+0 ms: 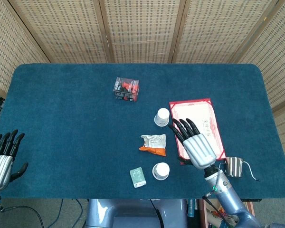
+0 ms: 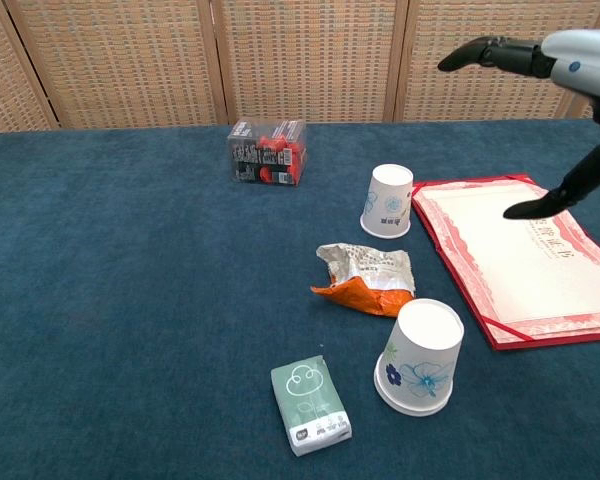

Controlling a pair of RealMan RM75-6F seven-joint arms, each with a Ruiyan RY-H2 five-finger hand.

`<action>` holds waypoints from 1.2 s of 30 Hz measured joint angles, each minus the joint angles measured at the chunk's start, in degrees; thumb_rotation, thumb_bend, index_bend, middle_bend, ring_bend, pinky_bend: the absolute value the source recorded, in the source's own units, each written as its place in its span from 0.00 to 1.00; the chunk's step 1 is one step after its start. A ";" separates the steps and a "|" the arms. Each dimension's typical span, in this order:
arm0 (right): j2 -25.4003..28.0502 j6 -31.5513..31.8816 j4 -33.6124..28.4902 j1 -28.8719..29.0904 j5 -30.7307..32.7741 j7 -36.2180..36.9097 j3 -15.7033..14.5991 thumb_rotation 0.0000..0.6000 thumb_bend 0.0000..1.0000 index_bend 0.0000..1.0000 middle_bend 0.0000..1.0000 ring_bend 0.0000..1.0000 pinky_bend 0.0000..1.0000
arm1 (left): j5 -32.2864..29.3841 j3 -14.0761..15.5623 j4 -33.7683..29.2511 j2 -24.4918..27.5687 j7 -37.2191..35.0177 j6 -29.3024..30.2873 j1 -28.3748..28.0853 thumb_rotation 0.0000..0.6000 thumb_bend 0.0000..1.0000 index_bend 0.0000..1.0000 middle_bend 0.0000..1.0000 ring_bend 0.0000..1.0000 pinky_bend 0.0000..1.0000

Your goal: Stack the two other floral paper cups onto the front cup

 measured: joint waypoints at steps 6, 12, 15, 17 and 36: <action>1.52 -2.75 -0.20 2.69 3.76 -0.20 3.93 1.00 0.07 0.13 0.00 0.00 0.00 | 0.17 0.09 -0.15 -0.11 0.43 -0.03 -0.02 1.00 0.31 0.00 0.00 0.00 0.00; 1.25 -6.10 0.42 5.97 10.44 -2.09 6.72 1.00 0.07 0.14 0.00 0.00 0.00 | -0.08 0.00 0.07 -0.11 0.11 -0.20 -0.07 1.00 0.31 0.00 0.00 0.00 0.00; 0.50 -7.93 1.89 7.91 14.00 -3.45 7.80 1.00 0.07 0.15 0.00 0.00 0.00 | -0.21 0.02 0.08 -0.16 0.33 -0.45 -0.14 1.00 0.31 0.00 0.00 0.00 0.00; -0.12 -8.93 3.08 9.09 16.04 -4.22 8.36 1.00 0.07 0.15 0.00 0.00 0.00 | -0.41 0.00 -0.05 -0.18 0.59 -0.60 -0.18 1.00 0.31 0.00 0.00 0.00 0.00; -9.59 -15.30 17.85 20.44 28.76 -9.42 9.88 1.00 0.07 0.21 0.00 0.00 0.00 | -1.61 -0.13 0.40 -0.45 0.86 -1.98 -0.72 1.00 0.31 0.00 0.00 0.00 0.00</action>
